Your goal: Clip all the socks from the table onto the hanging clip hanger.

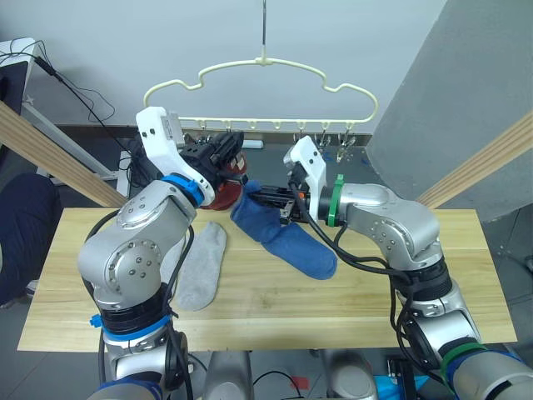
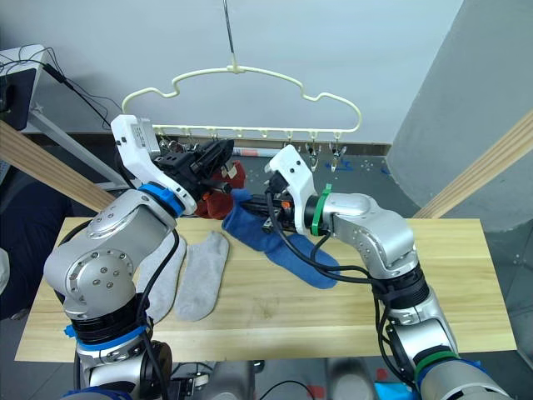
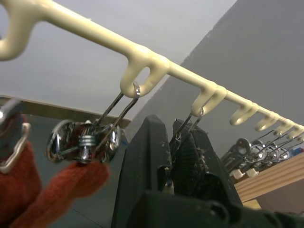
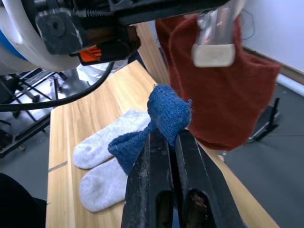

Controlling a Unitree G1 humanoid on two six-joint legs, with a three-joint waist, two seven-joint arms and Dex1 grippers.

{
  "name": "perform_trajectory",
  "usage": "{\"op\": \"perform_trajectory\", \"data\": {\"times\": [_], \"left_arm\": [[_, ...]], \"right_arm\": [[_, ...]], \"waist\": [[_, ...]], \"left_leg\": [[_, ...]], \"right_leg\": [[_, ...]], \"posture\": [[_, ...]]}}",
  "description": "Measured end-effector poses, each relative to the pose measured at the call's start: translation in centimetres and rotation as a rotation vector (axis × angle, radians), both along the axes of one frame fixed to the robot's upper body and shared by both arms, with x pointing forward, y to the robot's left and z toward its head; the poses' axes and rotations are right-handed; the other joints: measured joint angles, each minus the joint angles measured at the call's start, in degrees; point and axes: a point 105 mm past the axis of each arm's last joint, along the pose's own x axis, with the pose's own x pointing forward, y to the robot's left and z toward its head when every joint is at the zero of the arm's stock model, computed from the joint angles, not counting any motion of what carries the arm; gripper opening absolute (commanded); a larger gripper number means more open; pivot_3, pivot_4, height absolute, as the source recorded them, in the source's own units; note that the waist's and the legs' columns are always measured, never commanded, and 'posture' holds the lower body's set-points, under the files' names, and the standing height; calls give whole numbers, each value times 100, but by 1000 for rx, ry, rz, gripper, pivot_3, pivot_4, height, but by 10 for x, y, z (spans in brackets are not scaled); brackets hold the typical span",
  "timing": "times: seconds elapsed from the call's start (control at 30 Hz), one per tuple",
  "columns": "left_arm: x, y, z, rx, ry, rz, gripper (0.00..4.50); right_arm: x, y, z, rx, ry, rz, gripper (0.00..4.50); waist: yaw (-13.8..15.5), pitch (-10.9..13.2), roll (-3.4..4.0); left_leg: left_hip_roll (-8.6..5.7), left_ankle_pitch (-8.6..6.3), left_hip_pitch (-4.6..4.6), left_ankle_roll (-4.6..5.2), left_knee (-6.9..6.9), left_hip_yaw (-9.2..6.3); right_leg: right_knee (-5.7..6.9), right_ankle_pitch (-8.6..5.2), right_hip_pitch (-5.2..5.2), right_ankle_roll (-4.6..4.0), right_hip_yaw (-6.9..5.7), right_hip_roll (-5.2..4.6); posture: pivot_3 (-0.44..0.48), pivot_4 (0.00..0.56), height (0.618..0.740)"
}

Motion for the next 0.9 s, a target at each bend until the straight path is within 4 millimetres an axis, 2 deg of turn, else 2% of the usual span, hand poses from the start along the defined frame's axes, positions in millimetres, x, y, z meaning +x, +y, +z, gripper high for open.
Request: {"op": "perform_trajectory", "data": {"times": [0.4, 0.9], "left_arm": [[-1, 0, 1, -52, 44, -21, 185], [-5, -2, -1, -88, 83, -50, 185]], "right_arm": [[6, 10, 0, 22, -5, 5, 13], [17, 10, -6, 19, 1, -26, 13]], "waist": [[0, -1, -1], [6, -2, -1]], "left_leg": [[1, 2, 0, -3, 1, -1], [1, 12, 0, -21, 4, 0]], "right_leg": [[3, 1, -1, -2, -2, 0], [5, 2, 0, -3, -2, -1]], "posture": [[-94, 342, 740], [-96, 336, 740]]}}
